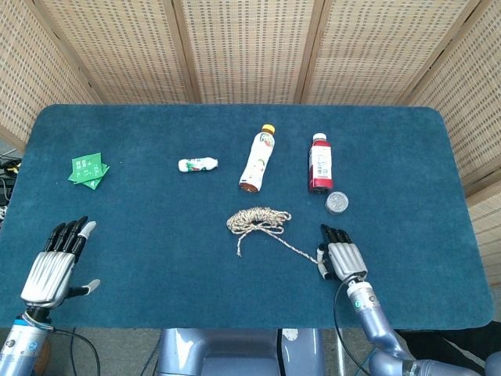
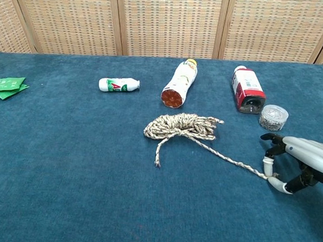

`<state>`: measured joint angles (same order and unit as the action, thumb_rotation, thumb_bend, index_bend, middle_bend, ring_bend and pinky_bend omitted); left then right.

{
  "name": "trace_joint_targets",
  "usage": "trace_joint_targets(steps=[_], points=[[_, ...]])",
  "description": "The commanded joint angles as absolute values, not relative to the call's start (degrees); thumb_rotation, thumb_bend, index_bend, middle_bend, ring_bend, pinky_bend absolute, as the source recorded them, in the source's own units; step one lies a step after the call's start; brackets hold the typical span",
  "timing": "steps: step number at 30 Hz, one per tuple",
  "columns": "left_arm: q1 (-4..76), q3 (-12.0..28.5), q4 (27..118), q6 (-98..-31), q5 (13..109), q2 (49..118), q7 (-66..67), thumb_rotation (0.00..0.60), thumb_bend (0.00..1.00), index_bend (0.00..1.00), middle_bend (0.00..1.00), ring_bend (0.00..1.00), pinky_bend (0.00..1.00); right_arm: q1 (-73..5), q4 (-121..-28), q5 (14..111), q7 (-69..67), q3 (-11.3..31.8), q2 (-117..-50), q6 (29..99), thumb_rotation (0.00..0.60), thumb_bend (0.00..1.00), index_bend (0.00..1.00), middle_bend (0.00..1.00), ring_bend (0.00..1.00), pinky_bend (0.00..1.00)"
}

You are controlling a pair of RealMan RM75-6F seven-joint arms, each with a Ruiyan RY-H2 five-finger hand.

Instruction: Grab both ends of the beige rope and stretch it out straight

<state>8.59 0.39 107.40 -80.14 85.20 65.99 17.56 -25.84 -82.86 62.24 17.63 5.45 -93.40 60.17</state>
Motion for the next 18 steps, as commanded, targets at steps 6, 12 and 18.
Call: trace_joint_targets(steps=[6, 12, 18], points=[[10.57, 1.59, 106.57, -79.32, 86.99, 66.78, 19.1, 0.6, 0.08, 0.0, 0.0, 0.0, 0.0, -25.17, -81.61, 65.52, 14.3, 5.95, -93.77, 62.22, 0.6, 0.47, 0.65, 0.03, 0.0, 0.01], [16.1, 3.54, 101.95, -77.12, 95.08, 68.38, 20.56, 0.6, 0.08, 0.0, 0.0, 0.0, 0.0, -24.8, -81.36, 67.81, 13.69, 5.91, -93.27, 63.81, 0.6, 0.47, 0.65, 0.04, 0.0, 0.01], [22.89, 5.09, 96.29, -71.79, 100.64, 70.51, 23.79, 0.6, 0.08, 0.0, 0.0, 0.0, 0.0, -24.68, -81.05, 68.9, 13.96, 5.59, -93.06, 64.1, 0.6, 0.46, 0.65, 0.04, 0.0, 0.01]])
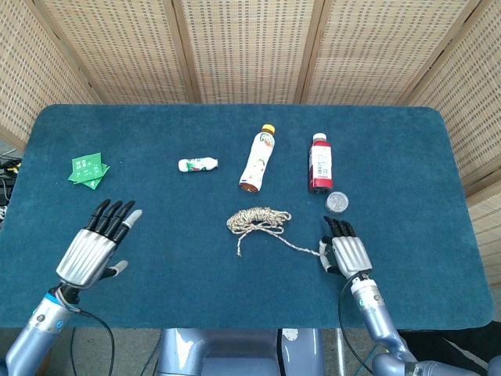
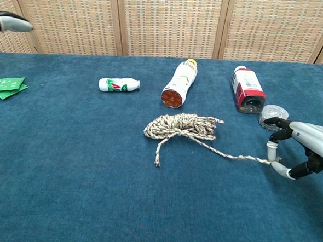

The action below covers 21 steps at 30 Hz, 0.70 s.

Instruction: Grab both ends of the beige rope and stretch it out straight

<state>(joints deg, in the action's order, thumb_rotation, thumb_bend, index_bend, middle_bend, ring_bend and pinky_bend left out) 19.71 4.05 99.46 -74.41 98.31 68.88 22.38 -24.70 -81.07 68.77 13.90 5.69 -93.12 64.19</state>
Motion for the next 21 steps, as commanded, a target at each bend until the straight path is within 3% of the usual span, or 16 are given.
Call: trace_joint_targets(steps=[1, 3, 8, 13, 21], points=[[23.7, 5.24, 95.42, -71.27, 101.19, 71.06, 23.63, 0.6, 0.08, 0.0, 0.0, 0.0, 0.0, -24.68, -81.06, 68.94, 13.95, 5.57, -93.05, 64.04, 0.6, 0.47, 0.65, 0.04, 0.0, 0.01], [26.22, 5.42, 92.65, -69.31, 102.46, 72.78, 22.08, 0.6, 0.08, 0.03, 0.0, 0.0, 0.0, -24.68, -81.17, 69.02, 13.89, 5.47, -92.91, 63.73, 0.6, 0.46, 0.65, 0.04, 0.0, 0.01], [33.15, 5.55, 84.25, -65.67, 107.14, 77.26, 18.13, 0.6, 0.1, 0.23, 0.0, 0.0, 0.0, -24.71, -81.39, 69.02, 13.68, 5.71, -92.41, 63.36, 0.6, 0.47, 0.65, 0.04, 0.0, 0.01], [40.69, 5.37, 74.46, -62.84, 110.73, 84.07, 13.38, 0.6, 0.11, 0.34, 0.0, 0.0, 0.0, -24.89, -81.16, 69.06, 14.0, 6.17, -92.27, 63.36, 0.6, 0.46, 0.65, 0.05, 0.0, 0.01], [46.83, 4.15, 67.77, -61.23, 112.53, 91.6, 12.99, 0.6, 0.21, 0.4, 0.0, 0.0, 0.0, -24.91, -80.71, 68.93, 14.2, 6.54, -92.5, 63.38, 0.6, 0.47, 0.66, 0.05, 0.0, 0.01]])
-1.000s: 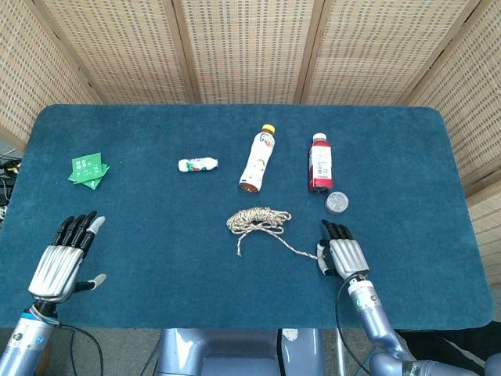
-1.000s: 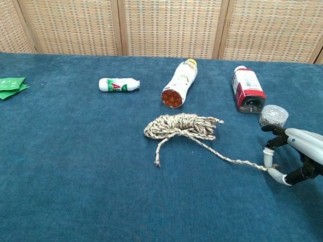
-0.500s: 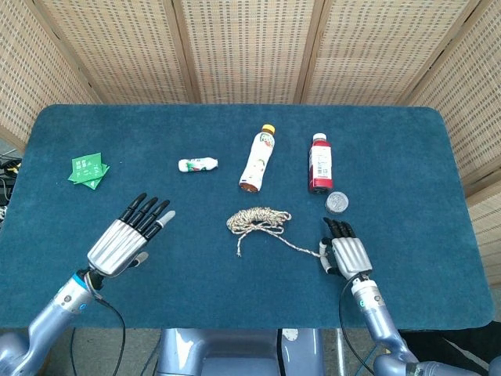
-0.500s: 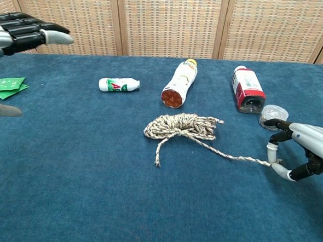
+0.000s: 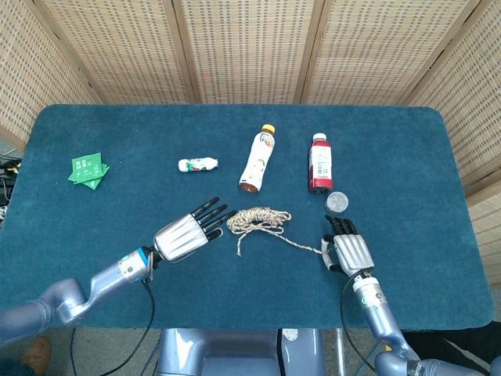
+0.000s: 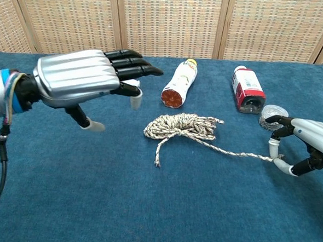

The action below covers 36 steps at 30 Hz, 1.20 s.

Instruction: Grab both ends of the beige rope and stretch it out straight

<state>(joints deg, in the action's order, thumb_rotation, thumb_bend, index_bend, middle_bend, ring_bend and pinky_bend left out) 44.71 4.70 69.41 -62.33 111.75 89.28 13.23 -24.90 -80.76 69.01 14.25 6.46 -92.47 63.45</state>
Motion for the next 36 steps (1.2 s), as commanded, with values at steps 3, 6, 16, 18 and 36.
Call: trace_joint_targets(steps=[3, 6, 16, 18, 36], points=[[48.54, 3.85, 66.98, -59.31, 111.68, 93.56, 13.07, 0.6, 0.22, 0.4, 0.0, 0.0, 0.0, -24.97, -80.5, 68.82, 14.13, 6.71, -92.58, 63.22, 0.6, 0.47, 0.66, 0.05, 0.0, 0.01], [49.78, 3.76, 67.56, -56.87, 110.1, 94.35, 13.75, 0.6, 0.22, 0.42, 0.0, 0.0, 0.0, -25.02, -80.3, 68.87, 13.96, 6.82, -92.7, 63.13, 0.6, 0.47, 0.66, 0.06, 0.0, 0.01], [53.65, 2.71, 65.09, -53.64, 108.99, 97.35, 17.34, 0.6, 0.29, 0.48, 0.0, 0.0, 0.0, -25.17, -79.97, 69.29, 13.81, 6.77, -92.94, 62.84, 0.6, 0.47, 0.66, 0.06, 0.0, 0.01], [54.0, 2.19, 64.04, -53.36, 108.79, 98.22, 17.41, 0.6, 0.29, 0.48, 0.0, 0.0, 0.0, -25.12, -79.96, 69.28, 13.66, 6.85, -92.91, 62.92, 0.6, 0.47, 0.66, 0.06, 0.0, 0.01], [57.26, -0.77, 54.68, -52.72, 107.22, 105.0, 17.93, 0.6, 0.29, 0.48, 0.0, 0.0, 0.0, -25.08, -79.52, 68.88, 13.18, 7.27, -92.88, 62.6, 0.6, 0.47, 0.66, 0.06, 0.0, 0.01]])
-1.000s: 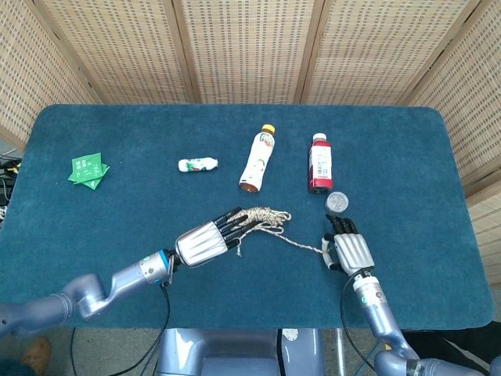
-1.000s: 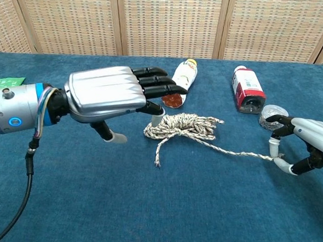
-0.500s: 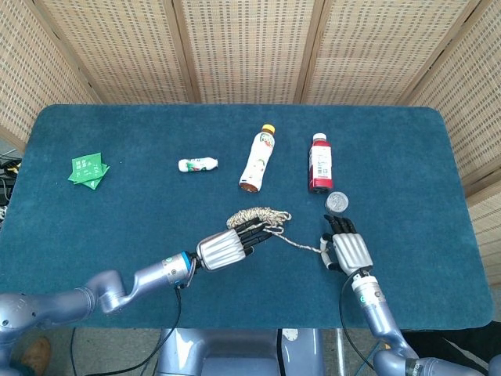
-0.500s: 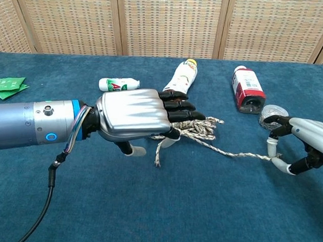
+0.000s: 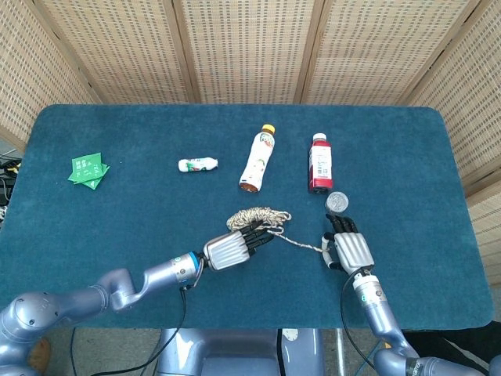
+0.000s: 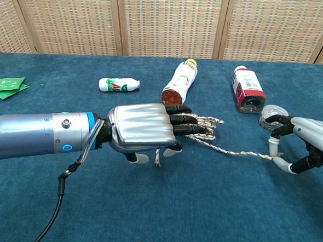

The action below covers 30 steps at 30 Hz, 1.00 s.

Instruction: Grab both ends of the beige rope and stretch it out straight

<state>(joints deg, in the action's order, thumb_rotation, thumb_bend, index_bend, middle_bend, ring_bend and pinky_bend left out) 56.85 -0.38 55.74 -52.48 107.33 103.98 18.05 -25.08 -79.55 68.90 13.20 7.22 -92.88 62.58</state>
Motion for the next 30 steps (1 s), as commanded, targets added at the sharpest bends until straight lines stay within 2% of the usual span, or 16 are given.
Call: trace_joint_targets(steps=[1, 30], points=[[57.44, -0.92, 54.19, -52.71, 107.24, 105.39, 17.91, 0.6, 0.29, 0.48, 0.0, 0.0, 0.0, -25.1, -79.5, 68.86, 13.18, 7.31, -92.9, 62.61, 0.6, 0.47, 0.66, 0.06, 0.0, 0.01], [58.56, -2.93, 52.15, -53.26, 104.14, 106.94, 17.81, 0.6, 0.33, 0.49, 0.0, 0.0, 0.0, -25.03, -79.41, 68.62, 12.55, 7.66, -92.71, 62.52, 0.6, 0.47, 0.66, 0.06, 0.0, 0.01]])
